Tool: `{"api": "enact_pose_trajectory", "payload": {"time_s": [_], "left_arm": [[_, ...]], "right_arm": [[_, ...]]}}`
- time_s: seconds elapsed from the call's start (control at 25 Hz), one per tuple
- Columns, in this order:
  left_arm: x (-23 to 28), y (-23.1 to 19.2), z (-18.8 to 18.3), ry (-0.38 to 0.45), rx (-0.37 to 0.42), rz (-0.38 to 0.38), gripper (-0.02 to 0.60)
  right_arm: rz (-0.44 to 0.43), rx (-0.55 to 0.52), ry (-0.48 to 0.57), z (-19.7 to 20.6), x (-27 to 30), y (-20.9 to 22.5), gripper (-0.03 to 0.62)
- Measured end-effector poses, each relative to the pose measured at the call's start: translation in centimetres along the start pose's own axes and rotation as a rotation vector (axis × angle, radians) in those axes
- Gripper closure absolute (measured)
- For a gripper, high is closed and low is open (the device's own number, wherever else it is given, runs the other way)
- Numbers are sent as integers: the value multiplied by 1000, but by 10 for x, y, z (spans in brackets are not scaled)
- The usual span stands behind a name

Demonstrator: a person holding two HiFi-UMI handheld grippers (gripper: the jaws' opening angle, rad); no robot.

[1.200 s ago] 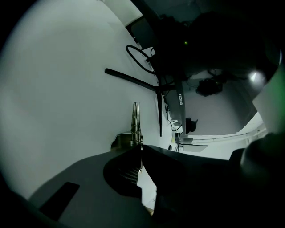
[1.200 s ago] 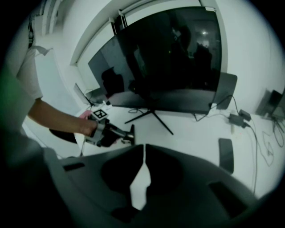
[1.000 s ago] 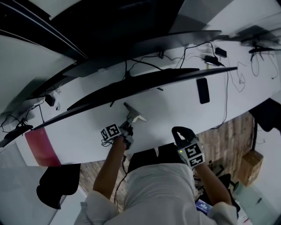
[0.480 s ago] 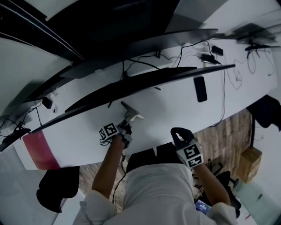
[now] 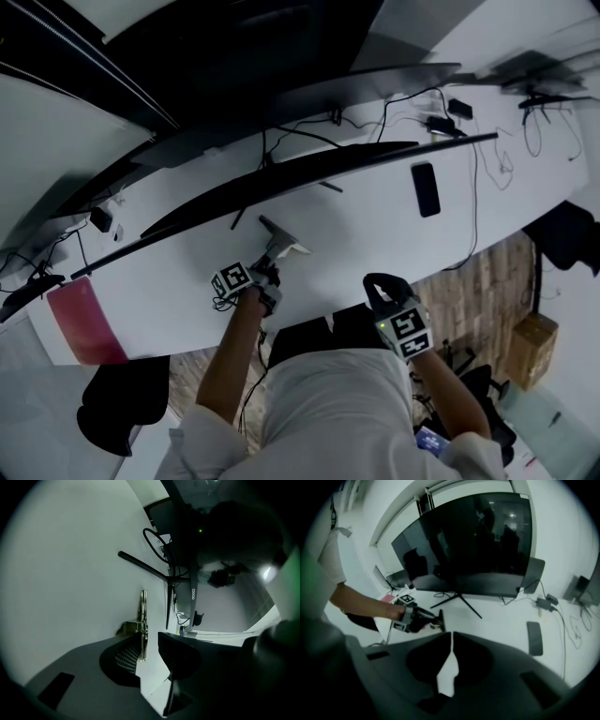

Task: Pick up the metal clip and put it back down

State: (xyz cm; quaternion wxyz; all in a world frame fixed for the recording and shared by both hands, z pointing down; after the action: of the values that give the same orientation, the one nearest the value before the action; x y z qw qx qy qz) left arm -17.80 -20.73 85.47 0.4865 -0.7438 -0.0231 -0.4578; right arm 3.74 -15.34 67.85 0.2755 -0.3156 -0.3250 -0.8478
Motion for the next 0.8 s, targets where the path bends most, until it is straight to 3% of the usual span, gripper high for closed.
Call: {"api": "enact_pose_trajectory", "payload": {"time_s": [0.44, 0.8], "left_arm": [[-20, -8, -1, 30, -12, 11, 428], [-53, -1, -1, 80, 74, 27, 429]], "right_arm": [[6, -30, 4, -3, -2, -14, 559], [6, -76, 38, -15, -11, -23, 559]]}}
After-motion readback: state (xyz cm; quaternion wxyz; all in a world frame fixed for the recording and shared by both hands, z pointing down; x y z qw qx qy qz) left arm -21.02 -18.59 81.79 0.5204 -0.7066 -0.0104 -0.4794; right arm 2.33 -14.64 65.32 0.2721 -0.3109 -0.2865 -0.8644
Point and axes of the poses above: the fingertips, and each gripper's own axes: x forward along the fingers, y to its right, z out of its underside, the point moved 2 cm from there along -x, backward along the fingers, and after that the axes turned 15 degrees about -z, right-handed, at the moved point
